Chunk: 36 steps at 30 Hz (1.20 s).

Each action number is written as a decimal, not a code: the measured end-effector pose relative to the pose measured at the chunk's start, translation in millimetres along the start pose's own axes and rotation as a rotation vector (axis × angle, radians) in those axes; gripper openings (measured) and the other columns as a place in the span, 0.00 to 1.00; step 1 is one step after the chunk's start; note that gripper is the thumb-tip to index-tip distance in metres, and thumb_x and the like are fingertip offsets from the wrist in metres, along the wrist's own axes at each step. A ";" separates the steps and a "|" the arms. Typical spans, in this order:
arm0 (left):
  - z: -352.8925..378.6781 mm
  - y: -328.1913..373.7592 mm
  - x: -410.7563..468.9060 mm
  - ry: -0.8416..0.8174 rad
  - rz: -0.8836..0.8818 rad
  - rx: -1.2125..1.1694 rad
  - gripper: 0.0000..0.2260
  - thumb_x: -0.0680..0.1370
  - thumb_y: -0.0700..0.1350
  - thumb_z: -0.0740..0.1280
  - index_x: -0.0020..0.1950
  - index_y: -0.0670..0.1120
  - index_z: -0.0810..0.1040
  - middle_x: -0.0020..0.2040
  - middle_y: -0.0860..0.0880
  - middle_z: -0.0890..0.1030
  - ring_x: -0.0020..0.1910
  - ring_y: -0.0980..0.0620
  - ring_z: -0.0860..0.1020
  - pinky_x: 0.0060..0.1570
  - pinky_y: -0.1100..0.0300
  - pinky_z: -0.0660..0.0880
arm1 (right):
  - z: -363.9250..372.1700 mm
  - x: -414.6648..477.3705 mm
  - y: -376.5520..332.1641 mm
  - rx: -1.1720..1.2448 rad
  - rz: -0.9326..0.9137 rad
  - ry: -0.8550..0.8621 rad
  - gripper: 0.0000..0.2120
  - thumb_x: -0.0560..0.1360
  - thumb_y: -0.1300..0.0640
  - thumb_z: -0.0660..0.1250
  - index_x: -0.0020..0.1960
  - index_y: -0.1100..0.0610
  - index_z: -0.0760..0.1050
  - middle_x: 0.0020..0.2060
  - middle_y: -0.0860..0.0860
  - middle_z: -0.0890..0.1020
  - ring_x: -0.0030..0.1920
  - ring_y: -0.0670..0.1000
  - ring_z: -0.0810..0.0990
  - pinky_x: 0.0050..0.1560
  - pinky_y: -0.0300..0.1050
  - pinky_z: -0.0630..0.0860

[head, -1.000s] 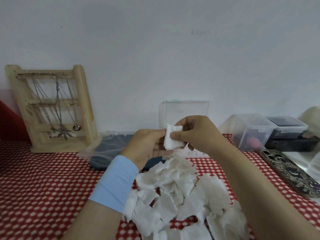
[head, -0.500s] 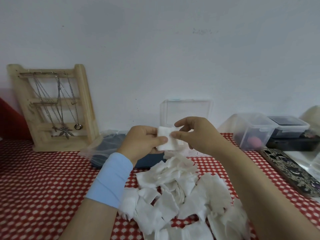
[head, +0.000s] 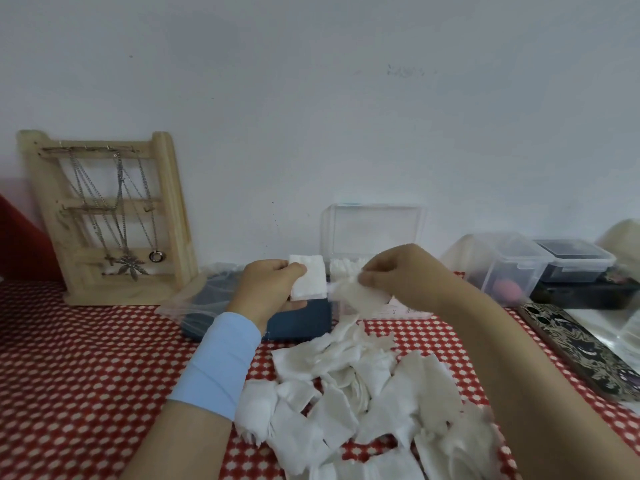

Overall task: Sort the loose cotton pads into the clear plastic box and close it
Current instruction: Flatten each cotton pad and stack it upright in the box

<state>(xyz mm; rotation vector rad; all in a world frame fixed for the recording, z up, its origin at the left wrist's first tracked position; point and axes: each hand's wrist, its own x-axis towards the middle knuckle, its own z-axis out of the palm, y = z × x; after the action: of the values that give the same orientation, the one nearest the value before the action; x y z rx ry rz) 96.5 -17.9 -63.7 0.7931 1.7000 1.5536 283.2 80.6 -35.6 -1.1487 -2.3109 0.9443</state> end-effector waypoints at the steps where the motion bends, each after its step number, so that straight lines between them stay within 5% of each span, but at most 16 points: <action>1: 0.5 -0.9 0.2 0.008 -0.001 0.004 0.06 0.80 0.40 0.68 0.43 0.45 0.81 0.47 0.46 0.84 0.47 0.49 0.83 0.39 0.59 0.84 | -4.7 -1.9 -1.6 0.097 0.009 0.024 0.05 0.78 0.52 0.71 0.46 0.51 0.85 0.35 0.42 0.84 0.30 0.39 0.78 0.33 0.31 0.73; 7: 5.7 -3.9 -0.5 0.026 0.031 -0.067 0.03 0.78 0.40 0.71 0.46 0.46 0.83 0.48 0.46 0.86 0.48 0.48 0.85 0.38 0.60 0.83 | -13.1 -12.2 -5.9 0.293 -0.012 -0.167 0.04 0.77 0.57 0.73 0.47 0.53 0.87 0.39 0.52 0.87 0.30 0.45 0.76 0.35 0.39 0.76; 12: 17.2 -1.0 -4.9 -0.060 -0.018 -0.069 0.03 0.78 0.42 0.73 0.50 0.43 0.84 0.46 0.46 0.87 0.45 0.48 0.86 0.41 0.55 0.84 | -17.8 -9.7 -0.6 0.480 -0.054 -0.304 0.06 0.78 0.59 0.70 0.47 0.57 0.86 0.40 0.54 0.85 0.35 0.48 0.78 0.32 0.40 0.70; 17: 13.2 -9.4 -0.2 0.053 -0.020 -0.018 0.04 0.79 0.40 0.71 0.51 0.40 0.83 0.49 0.44 0.85 0.48 0.46 0.84 0.37 0.59 0.83 | -13.8 -10.2 -1.3 0.813 -0.085 -0.425 0.08 0.75 0.57 0.67 0.43 0.56 0.85 0.39 0.53 0.83 0.35 0.48 0.78 0.28 0.38 0.64; 23: 9.9 0.3 -8.1 -0.227 -0.098 -0.079 0.06 0.80 0.41 0.69 0.52 0.40 0.84 0.47 0.43 0.87 0.43 0.48 0.86 0.37 0.58 0.82 | -4.7 -3.0 -1.3 0.453 0.037 -0.117 0.06 0.78 0.60 0.69 0.46 0.59 0.84 0.34 0.53 0.83 0.29 0.47 0.76 0.28 0.40 0.65; 30: 14.8 5.2 -12.8 -0.300 -0.153 -0.230 0.19 0.81 0.55 0.66 0.58 0.39 0.82 0.49 0.42 0.87 0.46 0.46 0.87 0.37 0.56 0.82 | -6.3 -5.2 -3.7 0.284 0.057 0.011 0.04 0.77 0.59 0.71 0.45 0.57 0.84 0.29 0.48 0.82 0.26 0.46 0.76 0.26 0.37 0.67; 36: 12.3 1.3 -9.0 -0.217 -0.073 -0.052 0.08 0.78 0.41 0.72 0.55 0.39 0.83 0.50 0.43 0.87 0.48 0.47 0.86 0.39 0.58 0.83 | -11.7 -2.2 -2.1 0.156 0.000 0.231 0.02 0.75 0.57 0.75 0.47 0.52 0.86 0.30 0.43 0.83 0.23 0.40 0.76 0.23 0.33 0.69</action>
<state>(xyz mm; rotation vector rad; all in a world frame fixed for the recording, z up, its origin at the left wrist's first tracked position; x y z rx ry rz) 111.7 -18.1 -62.2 0.8310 1.5089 1.4032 290.3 82.6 -26.1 -1.1295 -2.0184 0.9212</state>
